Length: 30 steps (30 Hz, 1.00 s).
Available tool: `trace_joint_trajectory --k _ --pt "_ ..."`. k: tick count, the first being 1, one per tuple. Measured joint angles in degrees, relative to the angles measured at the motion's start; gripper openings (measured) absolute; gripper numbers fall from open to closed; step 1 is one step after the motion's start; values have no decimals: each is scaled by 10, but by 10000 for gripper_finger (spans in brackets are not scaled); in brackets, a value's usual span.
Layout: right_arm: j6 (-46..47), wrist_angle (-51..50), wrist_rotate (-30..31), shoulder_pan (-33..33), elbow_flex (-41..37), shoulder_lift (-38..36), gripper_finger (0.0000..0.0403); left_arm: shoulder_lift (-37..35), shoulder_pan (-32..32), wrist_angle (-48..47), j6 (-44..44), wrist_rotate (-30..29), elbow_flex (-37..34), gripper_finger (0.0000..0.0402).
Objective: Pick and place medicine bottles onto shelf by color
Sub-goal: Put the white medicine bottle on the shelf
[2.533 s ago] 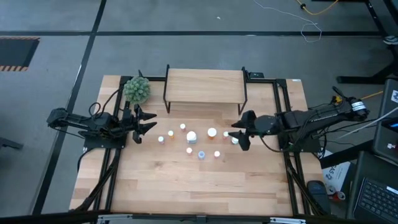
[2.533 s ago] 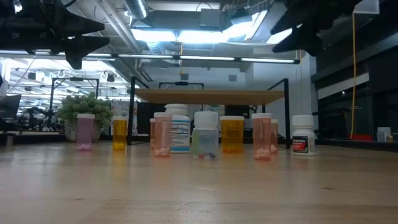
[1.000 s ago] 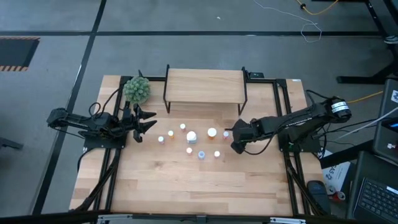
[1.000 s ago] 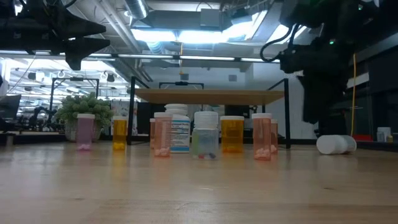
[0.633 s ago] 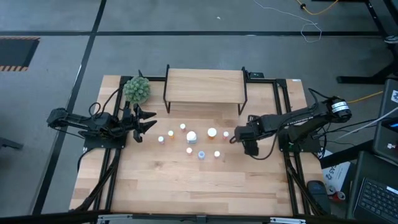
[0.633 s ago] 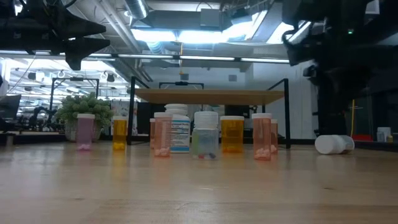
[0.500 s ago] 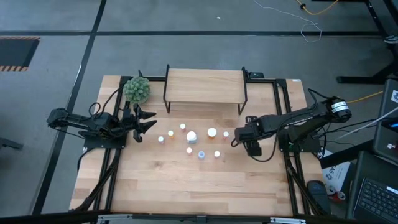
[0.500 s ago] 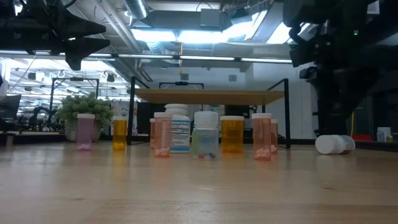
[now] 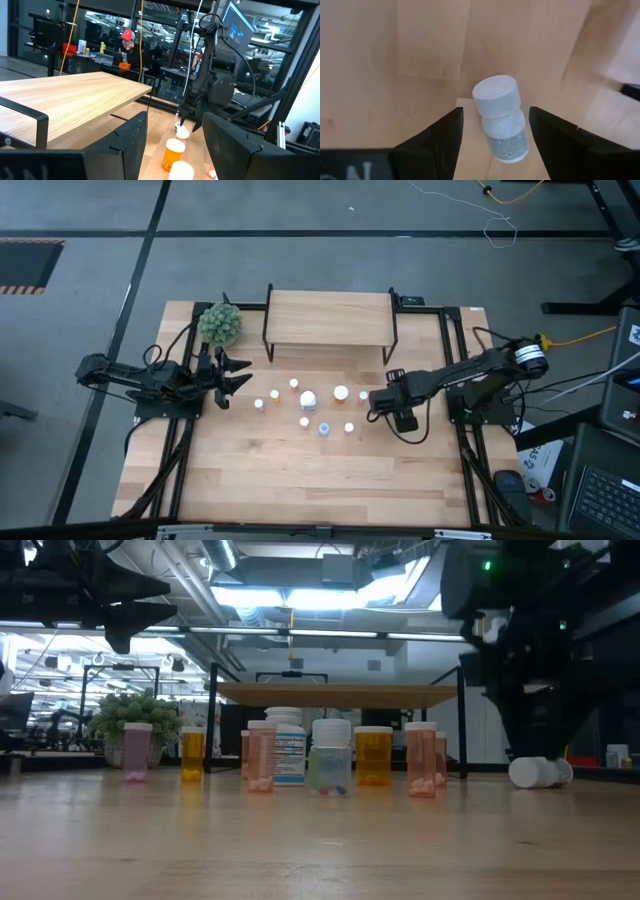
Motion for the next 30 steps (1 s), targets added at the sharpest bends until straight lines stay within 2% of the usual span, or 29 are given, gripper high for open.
trace_joint_trajectory --k 11,19,26,30 --pt "3 23 0 0 1 76 227 0 0 0 0 0 0 186" --pt "2 20 -3 0 2 78 168 0 0 0 0 0 0 186" --pt "7 17 0 0 2 79 180 0 0 0 0 0 0 186" --pt "34 6 26 0 14 81 180 0 0 0 0 0 0 186"
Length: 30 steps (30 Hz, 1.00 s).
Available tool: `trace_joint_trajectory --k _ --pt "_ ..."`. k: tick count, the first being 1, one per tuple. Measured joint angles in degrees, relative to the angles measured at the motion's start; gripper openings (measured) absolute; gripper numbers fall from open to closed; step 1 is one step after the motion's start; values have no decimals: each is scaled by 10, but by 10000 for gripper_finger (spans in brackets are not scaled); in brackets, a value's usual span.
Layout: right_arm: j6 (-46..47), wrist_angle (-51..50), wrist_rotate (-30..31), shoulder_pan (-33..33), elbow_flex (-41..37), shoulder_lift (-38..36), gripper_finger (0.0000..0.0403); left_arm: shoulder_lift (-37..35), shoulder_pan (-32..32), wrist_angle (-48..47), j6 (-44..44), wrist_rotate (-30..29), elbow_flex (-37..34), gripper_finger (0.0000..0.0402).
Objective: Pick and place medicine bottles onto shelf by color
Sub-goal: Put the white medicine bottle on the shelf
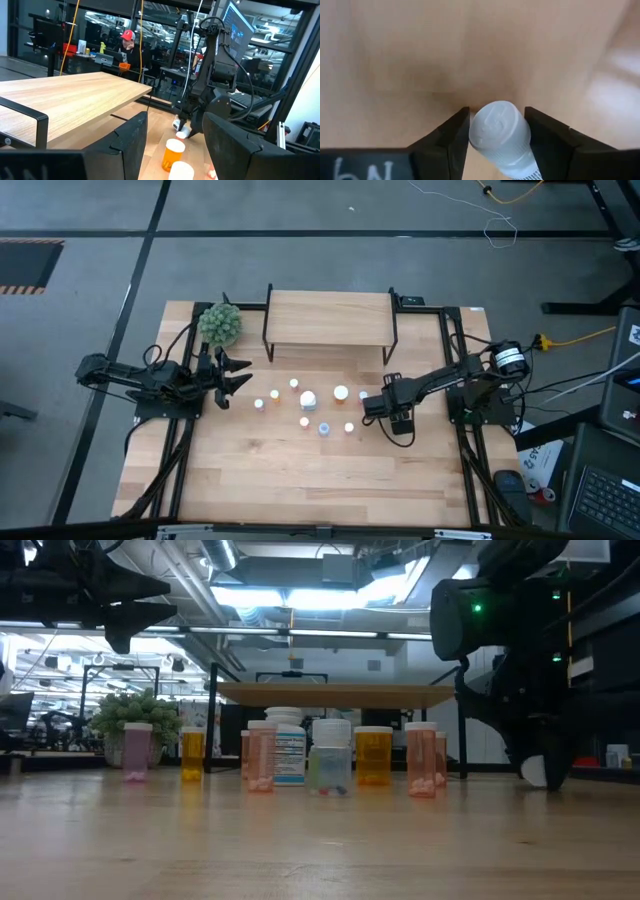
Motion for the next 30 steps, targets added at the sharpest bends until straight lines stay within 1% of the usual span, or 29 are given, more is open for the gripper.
trace_joint_trajectory --k 3,6,9,13,16,19,22,25,30 --pt "17 -22 20 0 23 0 168 0 0 0 0 0 0 186" --pt "36 -63 30 0 51 0 168 0 0 0 0 0 0 186" --pt "53 -83 36 0 79 -1 168 0 0 0 0 0 0 186" --pt "72 -85 37 0 117 -1 171 0 0 0 0 0 0 186" --pt "73 -94 51 0 148 -4 170 0 0 0 0 0 0 186" --pt "58 -108 58 0 178 -30 170 0 0 0 0 0 0 186" --pt "46 -104 71 0 201 -76 170 0 0 0 0 0 0 186" --pt "25 -51 75 0 214 -143 170 0 0 0 0 0 0 186" --pt "-58 117 67 -13 214 -245 170 0 0 0 0 0 0 186"
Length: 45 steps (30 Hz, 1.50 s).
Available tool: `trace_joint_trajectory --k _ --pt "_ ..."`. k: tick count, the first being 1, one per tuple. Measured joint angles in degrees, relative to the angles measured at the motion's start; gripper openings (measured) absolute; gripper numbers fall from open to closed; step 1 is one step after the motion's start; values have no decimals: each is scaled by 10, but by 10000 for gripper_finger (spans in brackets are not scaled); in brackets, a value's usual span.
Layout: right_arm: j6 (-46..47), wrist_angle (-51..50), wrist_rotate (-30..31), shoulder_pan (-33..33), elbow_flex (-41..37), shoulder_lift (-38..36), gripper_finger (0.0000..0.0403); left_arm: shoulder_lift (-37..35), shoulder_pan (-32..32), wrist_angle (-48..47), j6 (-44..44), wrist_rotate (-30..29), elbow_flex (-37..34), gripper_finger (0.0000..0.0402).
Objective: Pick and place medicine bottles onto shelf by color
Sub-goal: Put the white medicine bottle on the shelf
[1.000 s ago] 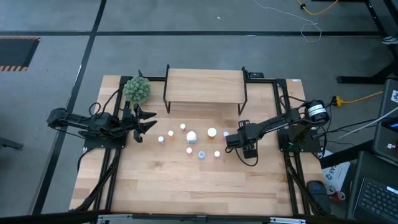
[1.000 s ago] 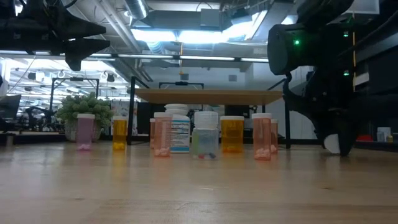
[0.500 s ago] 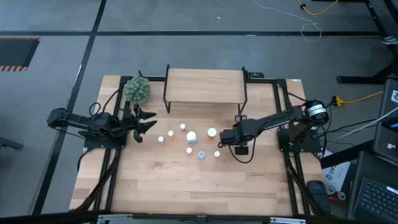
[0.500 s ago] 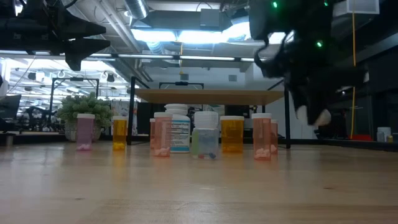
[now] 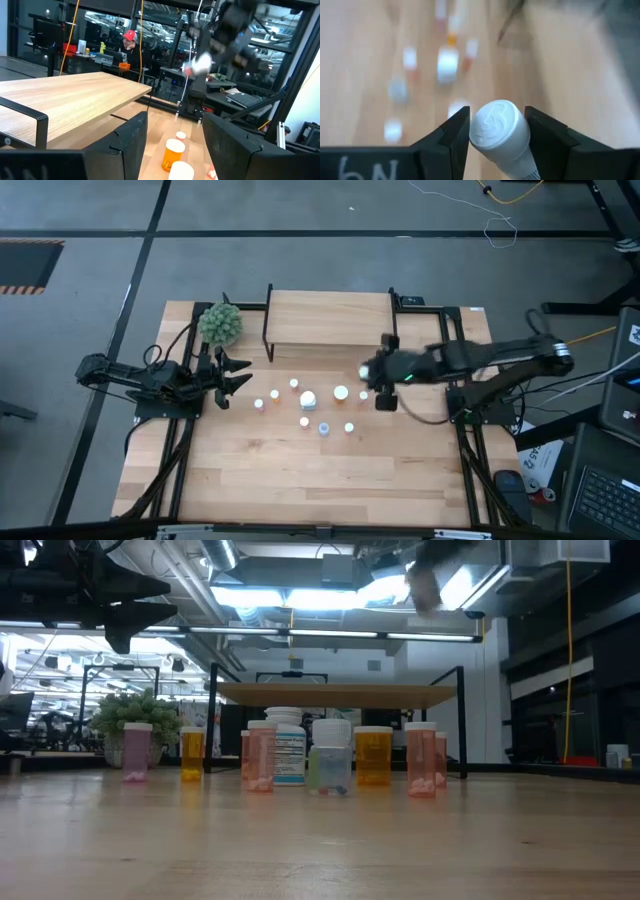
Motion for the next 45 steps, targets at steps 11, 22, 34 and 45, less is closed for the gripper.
trace_joint_trajectory --k 11,22,34,45 --pt "-117 185 -72 -143 0 -22 170 0 0 0 0 0 0 186" --pt "-26 430 -431 -374 0 97 170 0 0 0 0 0 0 186" --pt "0 582 -447 -390 -1 256 170 0 0 0 0 0 0 186" --pt "134 633 -434 -394 2 322 170 0 0 0 -3 0 0 186"
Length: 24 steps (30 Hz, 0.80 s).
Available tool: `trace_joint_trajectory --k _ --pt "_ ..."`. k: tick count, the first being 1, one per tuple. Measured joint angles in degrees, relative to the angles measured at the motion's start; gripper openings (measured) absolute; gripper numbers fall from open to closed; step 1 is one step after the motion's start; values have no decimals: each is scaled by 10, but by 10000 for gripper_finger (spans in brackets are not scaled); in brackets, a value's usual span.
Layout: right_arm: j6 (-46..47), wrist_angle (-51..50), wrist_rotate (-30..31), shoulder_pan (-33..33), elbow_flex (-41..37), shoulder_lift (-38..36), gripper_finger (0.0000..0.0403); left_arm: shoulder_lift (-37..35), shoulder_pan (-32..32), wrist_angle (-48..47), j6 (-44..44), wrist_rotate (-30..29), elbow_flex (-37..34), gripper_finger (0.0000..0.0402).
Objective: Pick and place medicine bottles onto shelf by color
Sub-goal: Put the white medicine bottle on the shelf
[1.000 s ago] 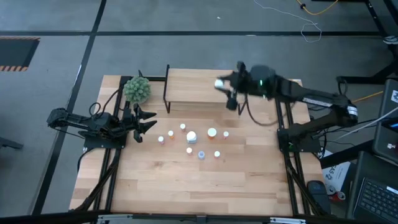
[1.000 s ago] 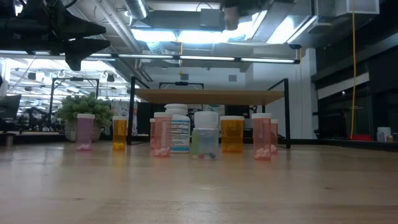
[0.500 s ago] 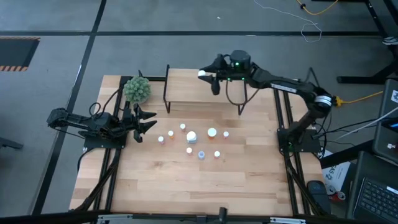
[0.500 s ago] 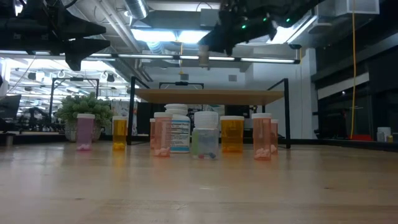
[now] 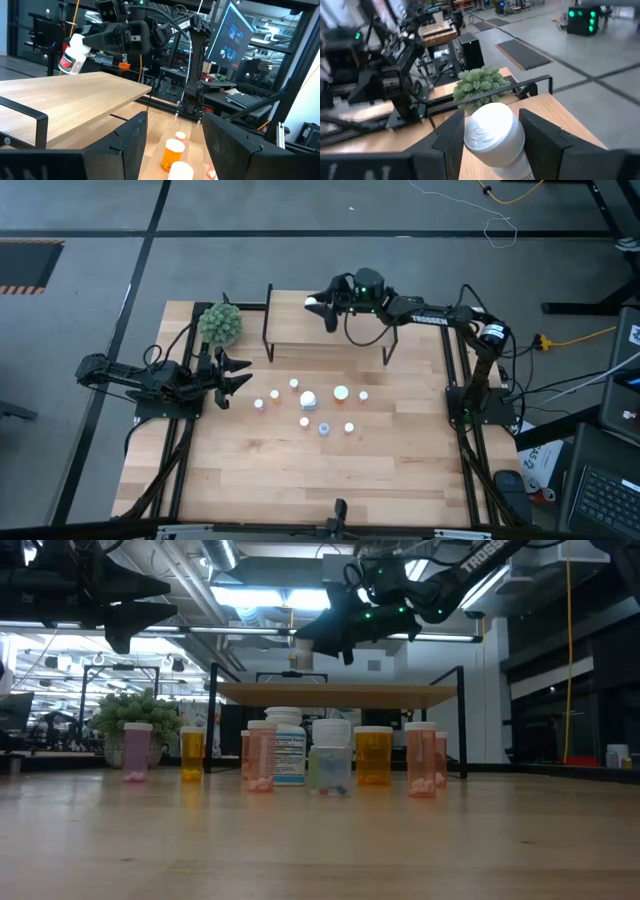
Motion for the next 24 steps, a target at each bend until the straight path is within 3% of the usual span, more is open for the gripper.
trace_joint_trajectory --k 8,13,24 --pt "88 -26 -1 -7 0 1 170 0 0 0 -12 0 0 186" --pt "90 -54 -40 -2 0 1 170 0 0 0 -12 0 0 186" --pt "74 -72 -54 19 0 0 170 0 0 0 -12 0 0 186"
